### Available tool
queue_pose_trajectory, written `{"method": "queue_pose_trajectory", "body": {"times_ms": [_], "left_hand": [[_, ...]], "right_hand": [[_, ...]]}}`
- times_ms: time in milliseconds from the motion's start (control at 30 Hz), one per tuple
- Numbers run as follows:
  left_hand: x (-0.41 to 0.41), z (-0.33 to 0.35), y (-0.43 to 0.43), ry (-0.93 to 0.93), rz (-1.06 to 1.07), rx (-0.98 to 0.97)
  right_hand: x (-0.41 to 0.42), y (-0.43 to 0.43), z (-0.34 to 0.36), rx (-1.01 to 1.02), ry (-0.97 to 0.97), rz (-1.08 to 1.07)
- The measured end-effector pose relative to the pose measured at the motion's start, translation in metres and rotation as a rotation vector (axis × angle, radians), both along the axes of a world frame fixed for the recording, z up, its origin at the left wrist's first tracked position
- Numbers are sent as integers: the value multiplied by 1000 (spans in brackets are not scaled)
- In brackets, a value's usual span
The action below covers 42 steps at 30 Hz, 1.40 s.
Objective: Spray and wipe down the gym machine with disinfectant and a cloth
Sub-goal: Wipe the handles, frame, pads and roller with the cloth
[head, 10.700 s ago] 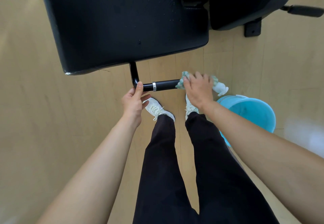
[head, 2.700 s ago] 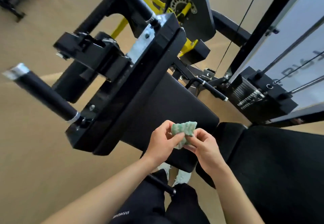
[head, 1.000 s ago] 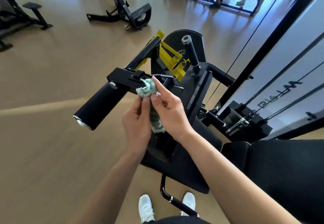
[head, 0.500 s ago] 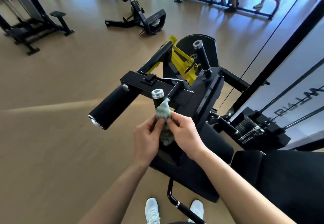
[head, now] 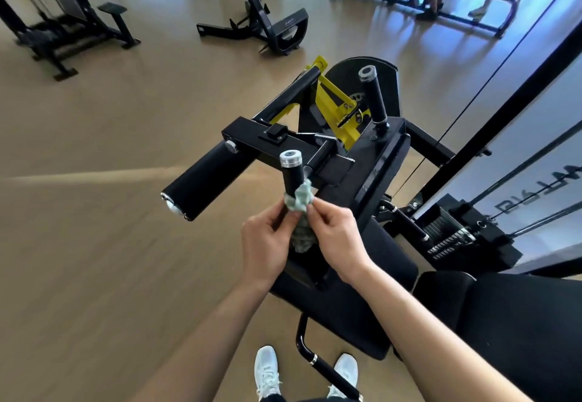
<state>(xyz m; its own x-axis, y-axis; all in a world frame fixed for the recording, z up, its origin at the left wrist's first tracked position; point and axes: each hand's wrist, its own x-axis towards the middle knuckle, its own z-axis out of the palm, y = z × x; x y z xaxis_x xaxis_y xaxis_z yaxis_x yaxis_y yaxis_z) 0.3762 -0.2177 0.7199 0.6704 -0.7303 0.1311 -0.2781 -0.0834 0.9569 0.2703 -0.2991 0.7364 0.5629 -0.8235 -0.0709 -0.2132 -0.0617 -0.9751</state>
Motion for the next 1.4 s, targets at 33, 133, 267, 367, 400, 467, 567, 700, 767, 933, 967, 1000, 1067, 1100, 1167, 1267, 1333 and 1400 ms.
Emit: {"method": "queue_pose_trajectory", "body": {"times_ms": [33, 133, 267, 367, 400, 467, 567, 700, 767, 933, 967, 1000, 1067, 1100, 1167, 1267, 1333, 1400], "left_hand": [[-1, -2, 3, 32, -19, 9], [-2, 1, 2, 87, -25, -7], [-1, 12, -7, 67, 40, -59], [7, 19, -13, 45, 68, -100], [9, 21, -14, 44, 75, -110], [9, 25, -16, 28, 94, -127], [14, 33, -22, 3, 116, -174], [33, 44, -28, 96, 52, -167], [35, 47, -27, 213, -22, -183], [40, 34, -7, 377, 50, -102], [41, 29, -2, 396, 108, -75], [42, 26, 2, 401, 156, -59], [44, 28, 2, 359, 167, -60], [46, 33, -1, 329, 133, -82], [51, 47, -12, 279, 32, -152], [54, 62, -30, 215, -74, -209], [55, 64, -37, 197, -95, -206], [56, 63, -41, 190, -106, -209]], "right_hand": [[-4, 2, -4, 0, 22, 9], [-4, 0, -7, 5, 49, -12], [4, -6, 1, -4, -34, -46], [16, -18, 17, -30, -106, -44], [21, -22, 23, -37, -131, -39], [27, -30, 30, -31, -171, -29], [30, -31, 34, -28, -207, -4], [36, -31, 45, 48, -286, 71], [39, -32, 43, 34, -257, 134], [37, -21, 18, 1, -74, 207], [37, -21, 16, 57, -62, 214], [37, -23, 15, 126, -53, 227], [38, -33, 19, 267, -17, 288], [38, -38, 22, 331, 12, 327], [40, -45, 26, 404, 50, 384], [49, -46, 36, 393, -4, 313], [58, -46, 45, 351, -95, 252], [64, -46, 52, 305, -155, 228]]}}
